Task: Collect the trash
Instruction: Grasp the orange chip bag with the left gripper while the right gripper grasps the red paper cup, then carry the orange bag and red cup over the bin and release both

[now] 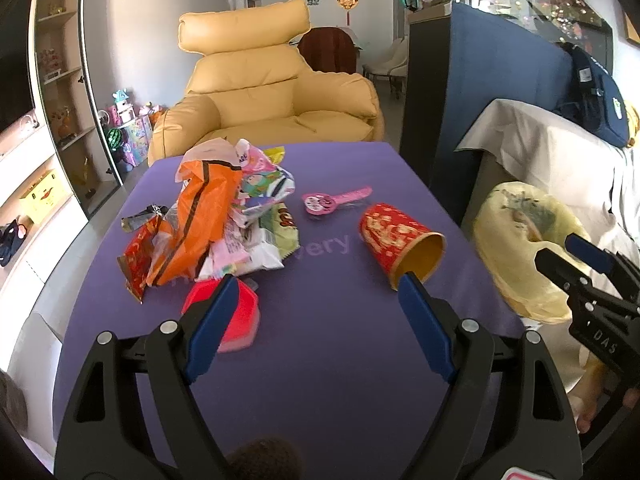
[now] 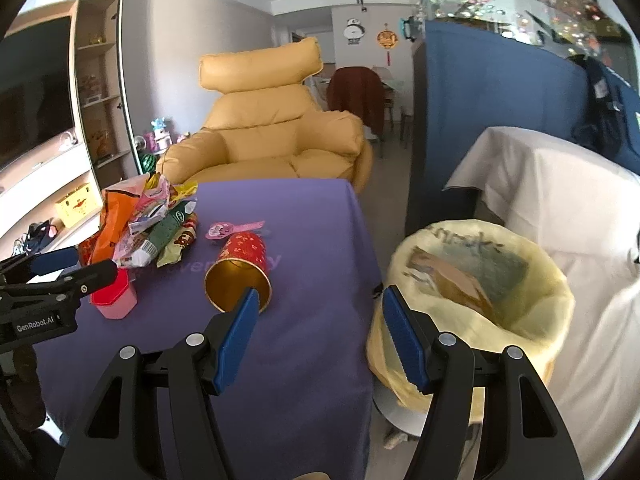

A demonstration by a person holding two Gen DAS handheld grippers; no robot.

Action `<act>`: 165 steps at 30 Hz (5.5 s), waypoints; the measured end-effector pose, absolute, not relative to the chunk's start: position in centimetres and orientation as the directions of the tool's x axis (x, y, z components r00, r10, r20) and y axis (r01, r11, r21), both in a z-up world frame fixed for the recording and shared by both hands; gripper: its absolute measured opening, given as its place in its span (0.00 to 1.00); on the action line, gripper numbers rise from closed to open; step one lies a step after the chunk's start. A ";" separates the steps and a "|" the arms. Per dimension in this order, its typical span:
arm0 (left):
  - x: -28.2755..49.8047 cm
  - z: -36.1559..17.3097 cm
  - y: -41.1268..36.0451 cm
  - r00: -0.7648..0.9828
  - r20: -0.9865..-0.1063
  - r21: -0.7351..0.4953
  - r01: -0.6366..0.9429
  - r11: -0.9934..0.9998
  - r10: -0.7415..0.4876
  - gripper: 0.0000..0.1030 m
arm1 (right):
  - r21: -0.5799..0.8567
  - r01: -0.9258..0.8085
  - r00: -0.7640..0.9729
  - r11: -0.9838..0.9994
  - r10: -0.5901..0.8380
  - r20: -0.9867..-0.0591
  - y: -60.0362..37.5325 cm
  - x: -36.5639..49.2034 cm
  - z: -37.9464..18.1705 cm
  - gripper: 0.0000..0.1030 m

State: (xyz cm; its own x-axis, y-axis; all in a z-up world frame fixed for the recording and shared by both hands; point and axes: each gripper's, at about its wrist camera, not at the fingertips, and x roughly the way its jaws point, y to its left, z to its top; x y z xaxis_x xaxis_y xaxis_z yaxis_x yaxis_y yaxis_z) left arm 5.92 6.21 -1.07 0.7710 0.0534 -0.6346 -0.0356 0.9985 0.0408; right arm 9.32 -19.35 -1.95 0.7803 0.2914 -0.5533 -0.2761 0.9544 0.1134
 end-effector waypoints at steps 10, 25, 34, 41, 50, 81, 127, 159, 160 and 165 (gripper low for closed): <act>9.9 -3.0 10.2 0.742 -0.668 -0.068 0.014 0.998 -0.056 0.76 | 0.144 -0.329 0.708 0.933 0.345 -0.616 -15.8 13.7 -3.7 0.59; 11.2 -0.5 13.1 0.765 -0.614 -0.182 0.104 0.978 -0.196 0.77 | 0.223 -0.375 0.673 0.900 0.429 -0.603 -12.1 17.5 -4.1 0.59; 14.0 1.3 15.9 0.796 -0.588 -0.190 0.040 0.981 -0.146 0.83 | 0.205 -0.421 0.627 0.884 0.447 -0.639 -10.3 18.4 -6.5 0.59; 17.0 1.1 18.8 0.770 -0.638 -0.120 -0.075 0.990 -0.020 0.83 | 0.229 -0.400 0.638 0.887 0.449 -0.625 -11.8 18.6 -6.7 0.59; 19.0 -2.5 19.9 0.686 -0.726 -0.156 -0.096 0.983 -0.048 0.56 | 0.238 -0.458 0.590 0.856 0.493 -0.640 -11.2 18.7 -7.2 0.59; 14.1 1.2 16.6 0.765 -0.636 -0.135 0.014 0.991 -0.098 0.24 | 0.078 -0.507 0.538 0.859 0.386 -0.749 -9.4 22.0 -6.5 0.59; 23.1 -0.6 -14.5 0.430 -0.687 -0.301 0.566 0.767 -0.587 0.24 | 0.101 0.041 0.780 0.994 0.031 -0.625 -39.6 18.3 -1.7 0.48; 26.7 -8.2 -21.3 0.332 -0.765 -0.292 0.585 0.756 -0.552 0.27 | 0.136 0.166 0.749 0.977 -0.035 -0.662 -44.2 19.0 -5.3 0.48; 26.7 -8.4 -21.3 0.331 -0.770 -0.286 0.585 0.759 -0.546 0.28 | 0.135 0.165 0.750 0.977 -0.036 -0.661 -44.1 19.0 -5.3 0.48; 25.8 -8.7 -21.1 0.346 -0.791 -0.231 0.594 0.770 -0.504 0.28 | 0.130 0.164 0.750 0.978 -0.038 -0.660 -44.1 19.0 -5.0 0.48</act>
